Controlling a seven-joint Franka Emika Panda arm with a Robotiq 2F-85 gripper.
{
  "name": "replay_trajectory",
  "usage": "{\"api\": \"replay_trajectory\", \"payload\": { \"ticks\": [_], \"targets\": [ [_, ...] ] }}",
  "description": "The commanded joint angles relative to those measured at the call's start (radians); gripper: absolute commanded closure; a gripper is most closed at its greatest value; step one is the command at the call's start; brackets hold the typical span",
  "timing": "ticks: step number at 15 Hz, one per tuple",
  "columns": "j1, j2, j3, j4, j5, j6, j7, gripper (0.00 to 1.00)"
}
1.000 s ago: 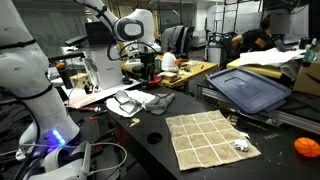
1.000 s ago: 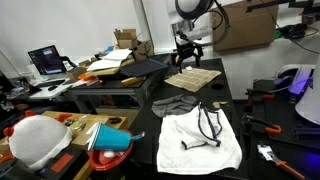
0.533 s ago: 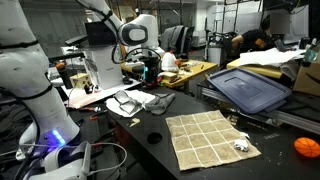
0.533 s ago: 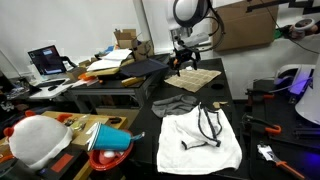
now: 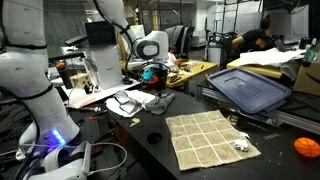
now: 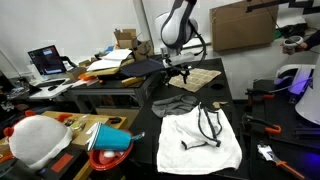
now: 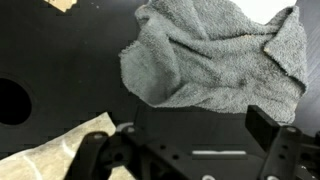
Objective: Pile all the towels
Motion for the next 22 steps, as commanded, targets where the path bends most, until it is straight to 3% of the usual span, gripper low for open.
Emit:
{"api": "replay_trajectory", "payload": {
  "ticks": [1, 8, 10, 14, 18, 20, 22],
  "targets": [
    [0.027, 0.145, 0.002, 0.117, 0.077, 0.046, -0.033, 0.00],
    [0.070, 0.350, 0.011, 0.264, 0.123, 0.094, -0.091, 0.00],
    [0.081, 0.391, 0.004, 0.290, 0.115, 0.084, -0.121, 0.28],
    [0.092, 0.386, -0.003, 0.295, 0.117, 0.067, -0.157, 0.57],
    [0.079, 0.280, 0.015, 0.198, 0.150, 0.040, -0.180, 0.88],
    [0.079, 0.200, 0.024, 0.134, 0.173, 0.007, -0.188, 0.99],
    [0.089, 0.098, 0.037, 0.060, 0.194, -0.037, -0.186, 1.00]
  ]
}}
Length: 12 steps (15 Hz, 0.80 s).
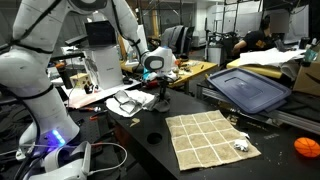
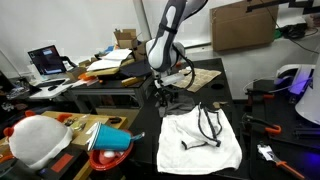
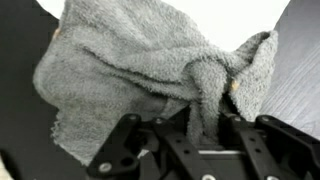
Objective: Pile all the towels
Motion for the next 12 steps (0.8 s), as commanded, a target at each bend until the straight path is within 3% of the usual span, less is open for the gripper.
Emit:
{"api": "replay_trajectory", "payload": {
  "ticks": [1, 8, 12],
  "targets": [
    [0.014, -0.225, 0.029, -0.177, 0.058, -0.081, -0.032, 0.97],
    [0.072, -0.554, 0.158, -0.351, 0.190, -0.197, -0.056, 0.97],
    [0.130, -0.658, 0.219, -0.392, 0.260, -0.292, -0.063, 0.97]
  ]
}}
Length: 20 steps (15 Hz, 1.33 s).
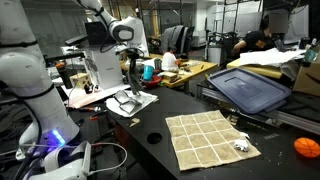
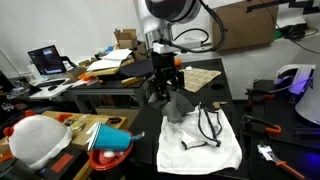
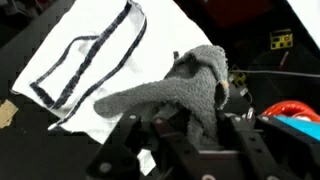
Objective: Pile all the towels
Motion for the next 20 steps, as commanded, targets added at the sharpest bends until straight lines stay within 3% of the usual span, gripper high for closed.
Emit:
{"api": "replay_trajectory", "payload": {
  "ticks": [1, 6, 13, 14, 15, 20],
  "targets": [
    [0.045, -0.113, 0.036, -0.075, 0.050, -0.076, -0.022, 0.97],
    [0.038, -0.153, 0.034, -0.147, -0.062, -0.098, 0.041, 0.97],
    [-0.065, -0.124, -0.027, -0.239, -0.464, 0.065, 0.260, 0.97],
    [-0.072, -0.107, -0.035, -0.245, -0.491, 0.071, 0.259, 0.65],
    [-0.076, -0.103, -0.041, -0.254, -0.512, 0.080, 0.265, 0.64],
    [-0.071, -0.110, -0.050, -0.286, -0.499, 0.084, 0.236, 0.28]
  ]
}}
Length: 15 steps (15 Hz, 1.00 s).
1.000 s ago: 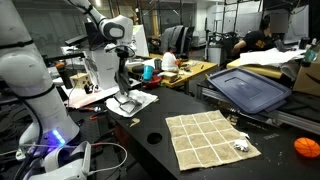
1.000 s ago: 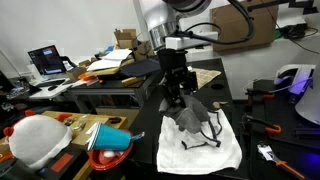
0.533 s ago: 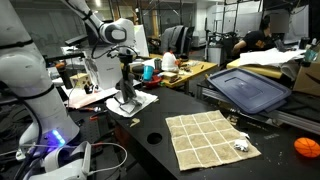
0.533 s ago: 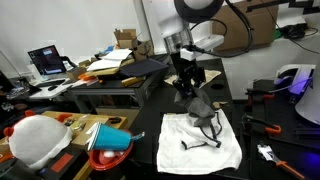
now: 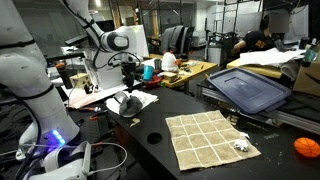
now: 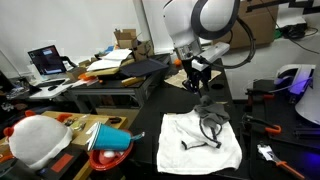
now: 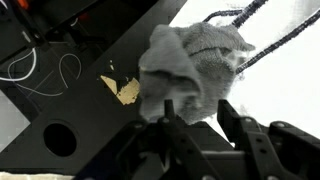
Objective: Pile all the towels
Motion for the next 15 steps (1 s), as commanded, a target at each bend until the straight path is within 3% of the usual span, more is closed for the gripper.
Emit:
{"api": "replay_trajectory", "payload": {
  "ticks": [1, 4, 9, 15],
  "targets": [
    [0.006, -0.029, -0.003, -0.033, -0.002, 0.021, 0.003, 0.19],
    [0.005, -0.044, -0.006, -0.036, 0.008, 0.016, -0.005, 0.00],
    [-0.026, -0.079, -0.035, -0.031, 0.005, 0.010, 0.010, 0.00],
    [-0.115, -0.081, -0.119, -0.013, 0.010, 0.015, 0.007, 0.00]
  ]
}}
